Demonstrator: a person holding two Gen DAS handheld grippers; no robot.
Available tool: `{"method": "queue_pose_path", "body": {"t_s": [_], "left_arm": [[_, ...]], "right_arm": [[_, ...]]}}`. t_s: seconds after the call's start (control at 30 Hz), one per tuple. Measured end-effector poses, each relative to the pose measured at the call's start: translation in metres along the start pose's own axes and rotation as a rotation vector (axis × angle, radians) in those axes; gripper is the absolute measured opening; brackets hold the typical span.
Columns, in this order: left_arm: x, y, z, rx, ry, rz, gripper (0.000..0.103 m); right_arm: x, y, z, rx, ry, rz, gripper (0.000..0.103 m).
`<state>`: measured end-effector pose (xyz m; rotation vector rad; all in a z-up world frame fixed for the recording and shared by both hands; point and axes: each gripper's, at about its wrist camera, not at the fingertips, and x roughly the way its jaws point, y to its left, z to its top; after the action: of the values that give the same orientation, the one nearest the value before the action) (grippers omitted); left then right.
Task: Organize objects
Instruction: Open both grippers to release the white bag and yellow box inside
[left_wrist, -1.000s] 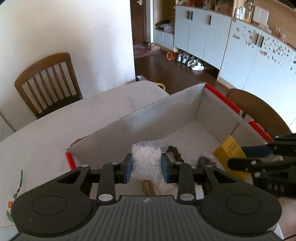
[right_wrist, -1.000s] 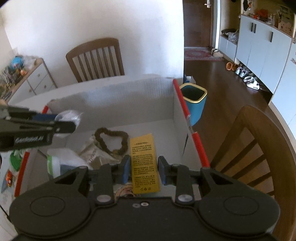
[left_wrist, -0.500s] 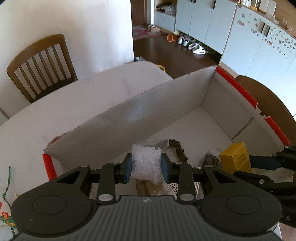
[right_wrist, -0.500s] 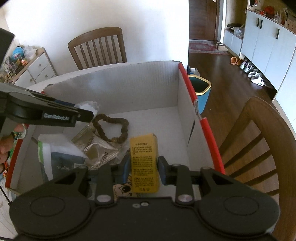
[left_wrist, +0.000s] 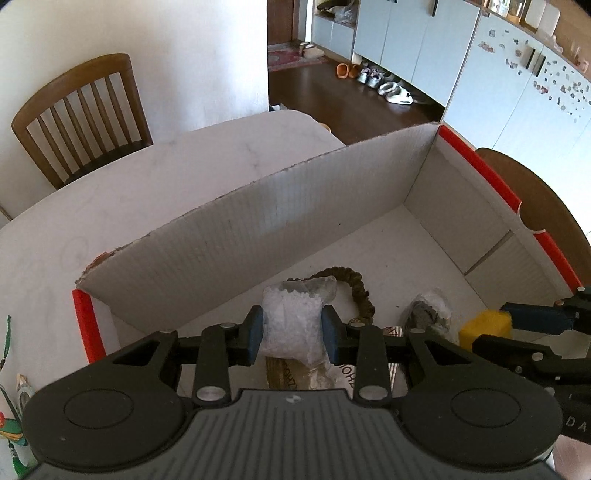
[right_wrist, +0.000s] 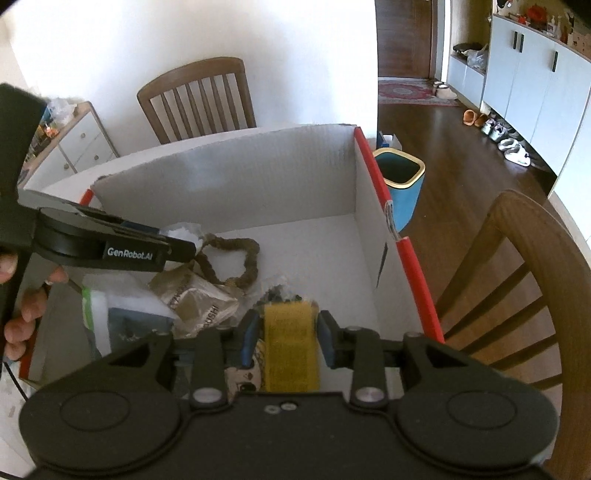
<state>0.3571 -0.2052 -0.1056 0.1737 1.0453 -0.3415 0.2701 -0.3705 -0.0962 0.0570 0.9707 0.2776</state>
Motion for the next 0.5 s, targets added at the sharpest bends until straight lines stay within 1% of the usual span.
{"method": "queue_pose_path", "body": {"t_s": [0.07, 0.13, 0.2, 0.5], "left_arm": [[-0.003, -0.001, -0.001, 0.003, -0.012, 0.01, 0.04], [-0.008, 0.0, -0.001, 0.001, -0.028, 0.003, 0.047], [-0.013, 0.0, -0.001, -0.002, -0.042, -0.003, 0.049], [-0.043, -0.004, -0.009, -0.004, -0.099, 0.007, 0.05]], "right_arm": [[-0.002, -0.001, 0.0, 0.003, -0.002, 0.006, 0.034], [-0.005, 0.0, 0.0, 0.001, -0.005, 0.006, 0.035], [-0.008, 0.0, 0.0, 0.001, -0.011, 0.011, 0.036], [-0.027, 0.008, 0.001, -0.007, -0.046, 0.028, 0.039]]}}
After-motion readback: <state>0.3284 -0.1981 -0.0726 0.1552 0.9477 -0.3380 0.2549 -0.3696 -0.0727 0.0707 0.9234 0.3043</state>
